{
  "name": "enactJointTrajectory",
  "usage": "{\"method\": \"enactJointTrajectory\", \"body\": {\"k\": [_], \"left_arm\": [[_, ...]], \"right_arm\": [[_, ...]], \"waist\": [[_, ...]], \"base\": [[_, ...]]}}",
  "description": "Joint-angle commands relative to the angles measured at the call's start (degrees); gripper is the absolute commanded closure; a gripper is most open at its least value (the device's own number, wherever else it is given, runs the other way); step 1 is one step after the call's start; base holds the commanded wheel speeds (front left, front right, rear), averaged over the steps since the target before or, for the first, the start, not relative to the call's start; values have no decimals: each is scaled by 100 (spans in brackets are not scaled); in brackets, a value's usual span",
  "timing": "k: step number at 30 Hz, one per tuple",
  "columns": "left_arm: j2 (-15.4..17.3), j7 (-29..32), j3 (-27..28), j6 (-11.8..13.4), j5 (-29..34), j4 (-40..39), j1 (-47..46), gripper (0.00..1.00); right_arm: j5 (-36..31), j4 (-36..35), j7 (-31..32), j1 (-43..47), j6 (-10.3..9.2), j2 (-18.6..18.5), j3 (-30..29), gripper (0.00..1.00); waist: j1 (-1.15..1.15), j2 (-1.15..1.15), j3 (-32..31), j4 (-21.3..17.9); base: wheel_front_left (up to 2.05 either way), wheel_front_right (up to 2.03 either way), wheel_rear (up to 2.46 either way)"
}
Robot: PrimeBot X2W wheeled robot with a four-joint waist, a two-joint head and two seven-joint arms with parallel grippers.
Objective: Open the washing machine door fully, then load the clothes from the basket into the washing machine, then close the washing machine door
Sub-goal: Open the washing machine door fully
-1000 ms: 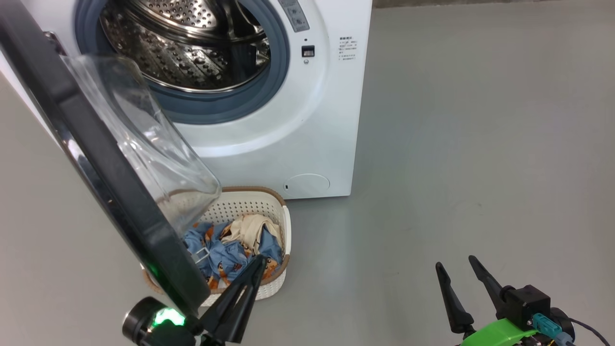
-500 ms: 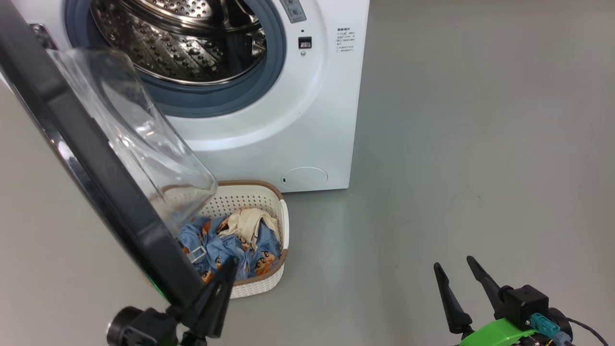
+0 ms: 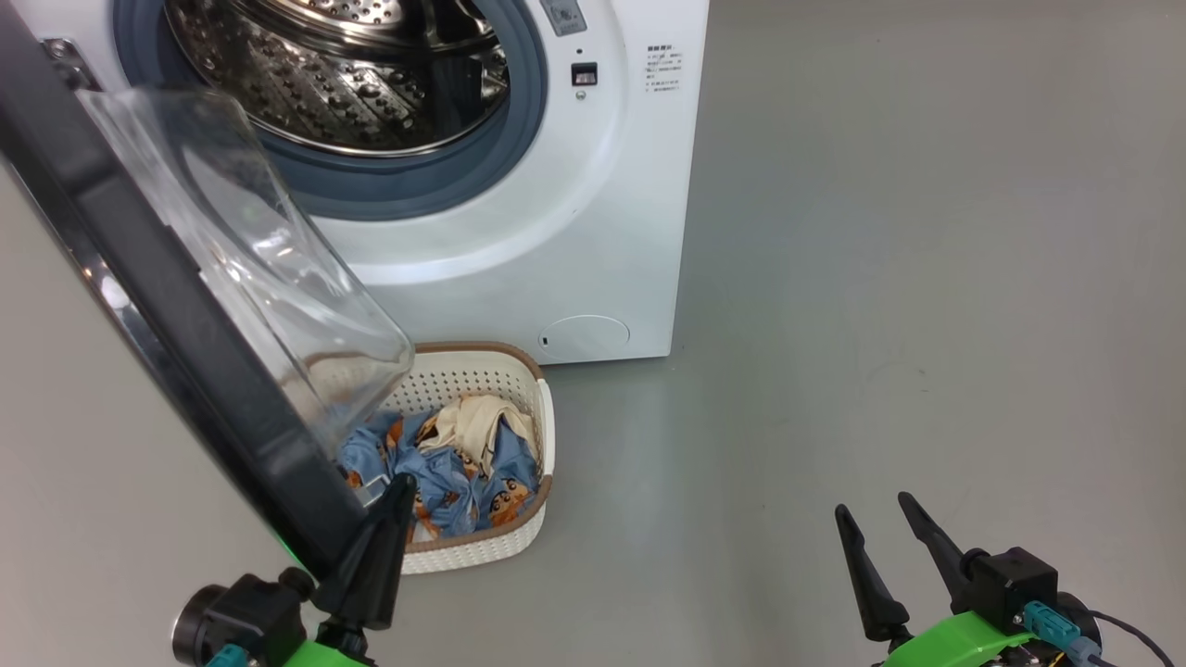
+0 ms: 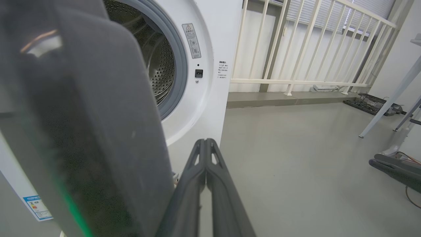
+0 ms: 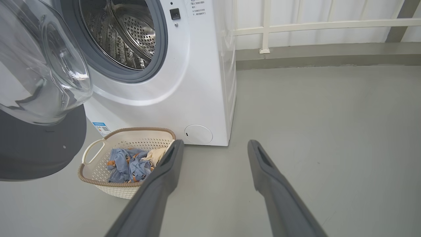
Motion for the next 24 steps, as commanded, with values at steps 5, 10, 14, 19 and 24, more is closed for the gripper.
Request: {"method": "enactJointTrajectory", "body": {"k": [5, 10, 14, 19, 24], "left_arm": [[43, -31, 332, -17, -16, -70, -290, 100], [12, -31, 513, -17, 20, -104, -269, 100], [7, -31, 606, -17, 76, -126, -212, 100], [-27, -31, 774, -17, 164, -183, -114, 100], [-95, -31, 1026, -17, 239, -179, 19, 100]], "right_arm": [[103, -111, -69, -207, 9, -14, 160, 0], [119, -104, -69, -223, 9, -14, 169, 0], [146, -68, -69, -259, 9, -14, 202, 0], [168, -46, -69, -273, 9, -14, 207, 0], [170, -27, -69, -275, 9, -14, 181, 0]], "waist": [[0, 0, 63, -3], [0, 0, 113, 48], [0, 0, 125, 111], [0, 0, 109, 233], [0, 0, 102, 414]], "base": [[0, 0, 0], [0, 0, 0], [0, 0, 0], [0, 0, 0], [0, 0, 0]]}}
